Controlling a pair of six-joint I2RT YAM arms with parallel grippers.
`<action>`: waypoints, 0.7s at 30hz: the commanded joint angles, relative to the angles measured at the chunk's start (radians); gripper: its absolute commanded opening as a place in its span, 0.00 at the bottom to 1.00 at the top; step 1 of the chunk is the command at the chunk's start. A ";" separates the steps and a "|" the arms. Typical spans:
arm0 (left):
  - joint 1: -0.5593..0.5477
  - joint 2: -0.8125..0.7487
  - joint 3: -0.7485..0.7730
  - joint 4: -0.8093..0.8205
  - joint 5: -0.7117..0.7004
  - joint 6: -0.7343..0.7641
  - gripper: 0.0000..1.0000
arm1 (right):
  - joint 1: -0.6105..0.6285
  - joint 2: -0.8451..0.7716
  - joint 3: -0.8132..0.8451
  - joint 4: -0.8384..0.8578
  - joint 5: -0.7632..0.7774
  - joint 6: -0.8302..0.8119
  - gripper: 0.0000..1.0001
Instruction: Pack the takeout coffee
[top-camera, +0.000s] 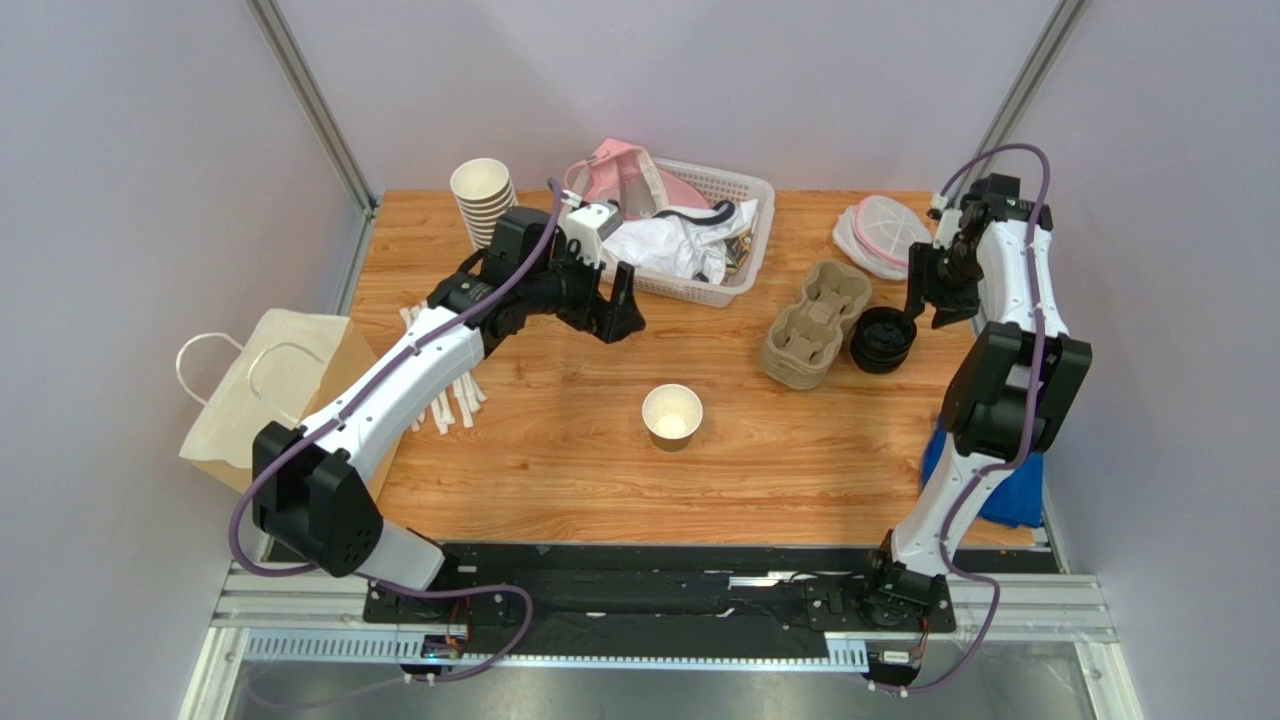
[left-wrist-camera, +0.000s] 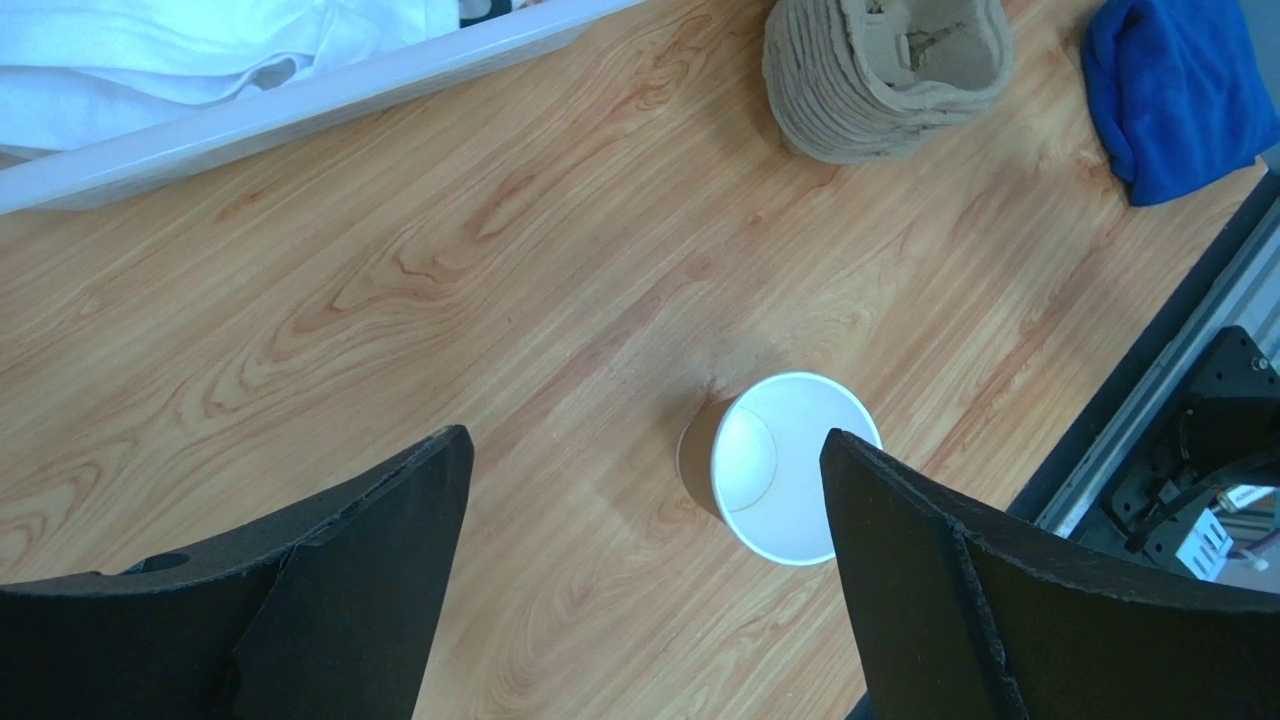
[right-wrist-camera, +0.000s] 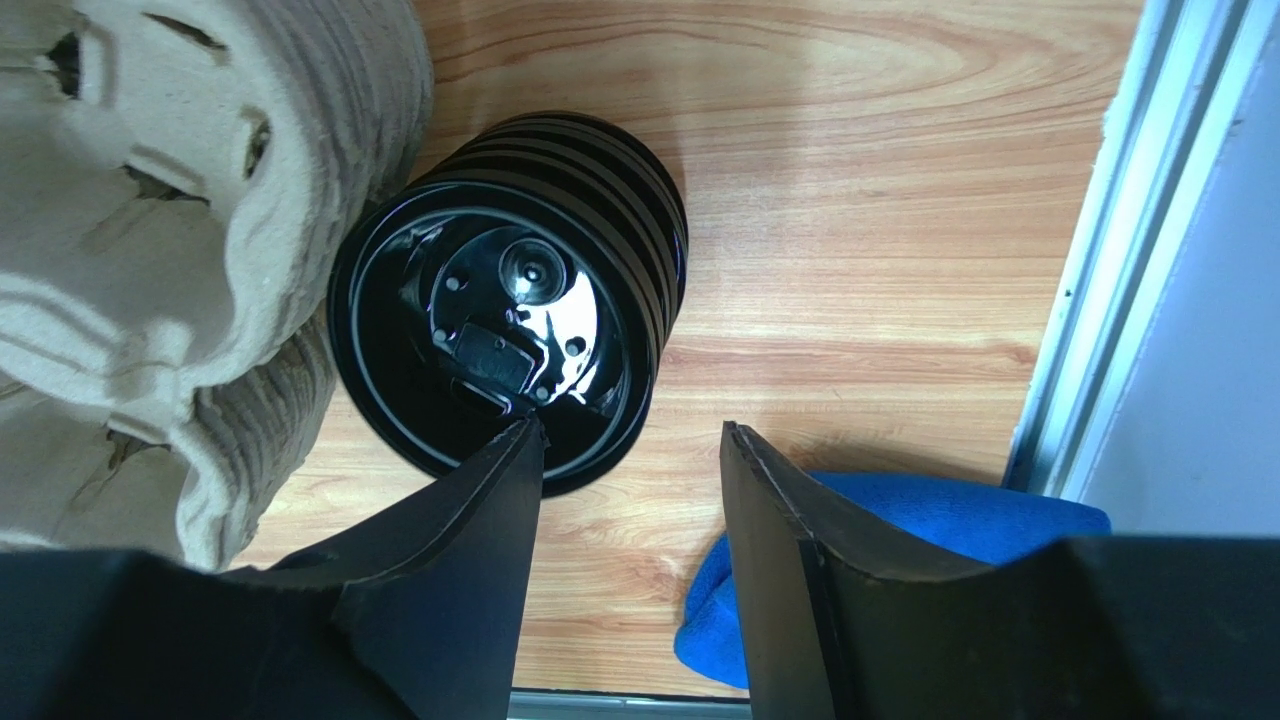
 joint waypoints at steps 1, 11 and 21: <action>0.005 -0.001 0.038 0.036 0.020 -0.007 0.95 | -0.005 0.025 0.041 -0.017 -0.001 0.036 0.51; 0.005 0.012 0.038 0.044 0.021 -0.010 0.95 | -0.003 0.059 0.037 -0.012 0.002 0.050 0.42; 0.008 0.024 0.055 0.045 0.036 -0.029 0.95 | -0.003 0.084 0.051 -0.011 0.014 0.059 0.33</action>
